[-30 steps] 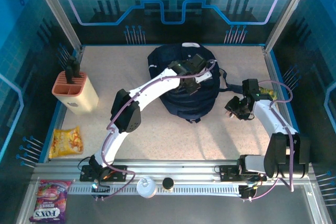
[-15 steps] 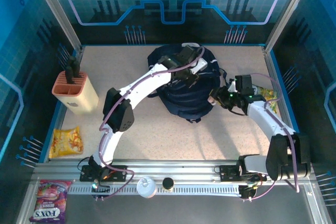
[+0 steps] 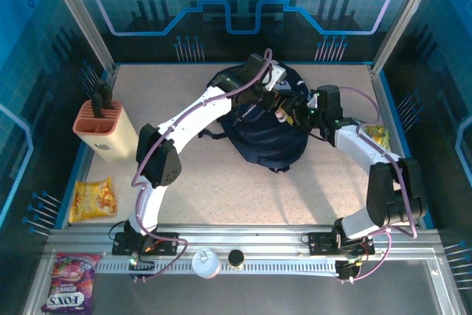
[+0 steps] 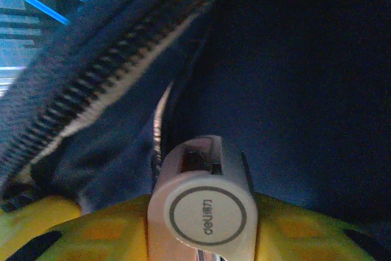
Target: Pack the student bag
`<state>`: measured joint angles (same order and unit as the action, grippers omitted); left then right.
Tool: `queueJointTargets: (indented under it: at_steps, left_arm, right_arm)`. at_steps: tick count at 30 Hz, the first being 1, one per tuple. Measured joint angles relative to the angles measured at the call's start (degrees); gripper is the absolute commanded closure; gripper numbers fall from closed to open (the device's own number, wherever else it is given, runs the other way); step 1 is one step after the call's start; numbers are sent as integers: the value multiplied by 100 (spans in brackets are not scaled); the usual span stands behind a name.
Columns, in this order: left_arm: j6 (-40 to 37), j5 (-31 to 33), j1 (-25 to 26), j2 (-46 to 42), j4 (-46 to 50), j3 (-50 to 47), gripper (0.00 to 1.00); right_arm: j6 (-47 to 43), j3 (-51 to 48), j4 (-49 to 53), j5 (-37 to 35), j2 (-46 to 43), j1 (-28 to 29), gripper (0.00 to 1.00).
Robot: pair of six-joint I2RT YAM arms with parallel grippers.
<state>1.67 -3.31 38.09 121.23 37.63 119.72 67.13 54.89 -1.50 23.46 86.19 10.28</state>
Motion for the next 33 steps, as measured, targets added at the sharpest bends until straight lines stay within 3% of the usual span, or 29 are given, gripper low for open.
queueJointTargets:
  at_steps: [4, 8, 19, 27, 33]
  left_arm:
    - [192, 35, -81, -9, -50, 0, 99]
    - [321, -68, -153, -33, -68, 0, 98]
    - [446, -219, -184, -125, -199, -188, 98]
    - [446, -291, -199, -195, -275, -334, 98]
    - [446, -326, -199, -214, -323, -376, 97]
  right_arm:
    - [151, 321, 37, -96, 348, 105, 40]
    - [234, 374, -13, -114, 505, 144, 40]
    - [-109, 197, 389, -343, 57, 146, 67]
    - [-662, 188, 1248, -872, -111, 597, 80]
    - [-697, 291, 1193, -879, 212, 682, 89]
